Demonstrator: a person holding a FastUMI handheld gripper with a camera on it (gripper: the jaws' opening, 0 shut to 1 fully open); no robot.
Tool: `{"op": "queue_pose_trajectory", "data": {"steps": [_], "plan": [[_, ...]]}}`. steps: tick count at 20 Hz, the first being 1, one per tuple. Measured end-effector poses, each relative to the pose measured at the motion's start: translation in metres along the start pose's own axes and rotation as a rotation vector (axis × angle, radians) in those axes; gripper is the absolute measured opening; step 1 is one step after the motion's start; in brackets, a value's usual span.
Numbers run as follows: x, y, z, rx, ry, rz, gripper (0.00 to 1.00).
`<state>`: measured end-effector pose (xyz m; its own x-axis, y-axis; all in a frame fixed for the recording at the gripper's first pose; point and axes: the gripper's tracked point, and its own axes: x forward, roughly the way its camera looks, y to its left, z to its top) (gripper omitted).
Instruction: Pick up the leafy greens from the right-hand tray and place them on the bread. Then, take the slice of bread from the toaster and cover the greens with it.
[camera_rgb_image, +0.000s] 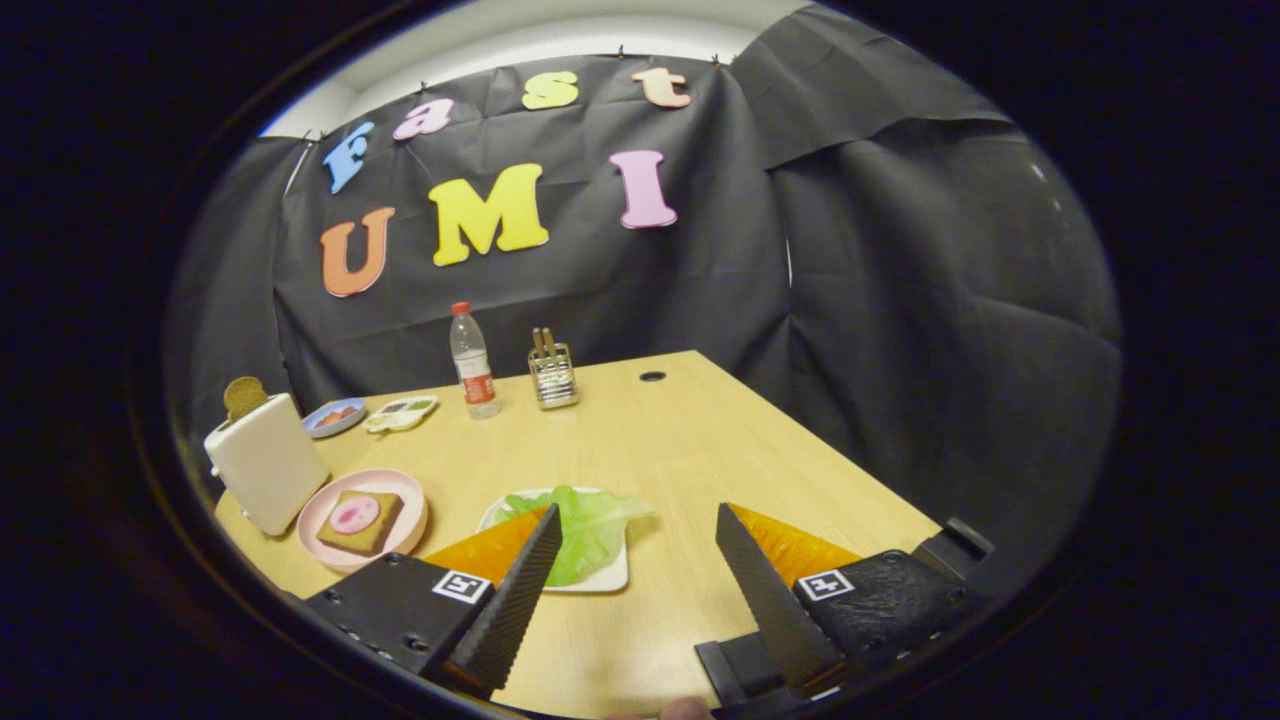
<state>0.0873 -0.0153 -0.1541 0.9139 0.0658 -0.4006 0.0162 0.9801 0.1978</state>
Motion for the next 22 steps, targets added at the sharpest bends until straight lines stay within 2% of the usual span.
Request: {"op": "queue_pose_trajectory", "data": {"steps": [6,17,20,21,22], "plan": [[0.039,0.006,0.002,-0.029,0.075,-0.016,0.95],[0.091,0.017,-0.026,0.124,0.205,-0.003,0.96],[0.101,0.013,-0.031,0.159,0.224,-0.013,0.73],[0.102,0.012,-0.034,0.167,0.236,-0.014,0.72],[0.104,0.012,-0.035,0.17,0.236,-0.011,0.66]]}}
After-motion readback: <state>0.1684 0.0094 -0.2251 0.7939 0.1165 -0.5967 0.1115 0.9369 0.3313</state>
